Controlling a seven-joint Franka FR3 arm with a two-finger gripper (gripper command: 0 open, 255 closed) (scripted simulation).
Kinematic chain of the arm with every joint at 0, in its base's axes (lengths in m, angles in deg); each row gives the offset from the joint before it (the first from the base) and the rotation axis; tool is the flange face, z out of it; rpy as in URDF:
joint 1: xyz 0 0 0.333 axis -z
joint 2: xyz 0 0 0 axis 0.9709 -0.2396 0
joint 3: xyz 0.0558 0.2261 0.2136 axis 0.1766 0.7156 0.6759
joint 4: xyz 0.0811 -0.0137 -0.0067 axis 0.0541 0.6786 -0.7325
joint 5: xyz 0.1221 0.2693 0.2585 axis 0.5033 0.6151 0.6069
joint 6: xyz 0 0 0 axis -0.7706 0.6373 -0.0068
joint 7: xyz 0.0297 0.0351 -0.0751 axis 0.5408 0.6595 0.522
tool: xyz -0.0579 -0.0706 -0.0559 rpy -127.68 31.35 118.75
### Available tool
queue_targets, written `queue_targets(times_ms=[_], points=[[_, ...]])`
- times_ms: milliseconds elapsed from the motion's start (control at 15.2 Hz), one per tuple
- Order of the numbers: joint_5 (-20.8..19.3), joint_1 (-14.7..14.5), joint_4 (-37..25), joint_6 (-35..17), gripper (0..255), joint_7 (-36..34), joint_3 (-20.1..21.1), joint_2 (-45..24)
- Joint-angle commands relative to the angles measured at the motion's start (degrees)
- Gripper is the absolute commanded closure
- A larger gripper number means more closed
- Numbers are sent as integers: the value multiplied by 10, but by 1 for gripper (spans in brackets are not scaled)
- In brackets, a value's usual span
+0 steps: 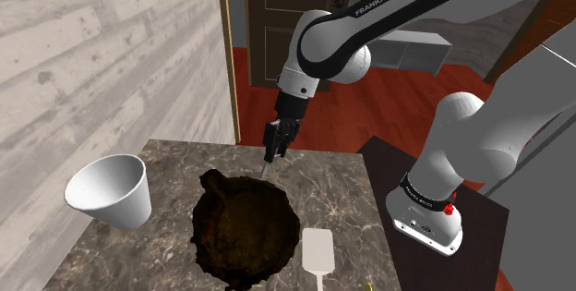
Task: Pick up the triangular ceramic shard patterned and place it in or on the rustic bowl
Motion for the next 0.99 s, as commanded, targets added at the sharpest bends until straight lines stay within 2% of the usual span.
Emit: queue_targets(times_ms=[0, 396, 924], points=[[0, 0, 0, 0, 255, 0, 0, 0], [0, 0, 0, 0, 255, 0, 0, 0], [-35, 11, -26, 61, 255, -44, -2, 42]])
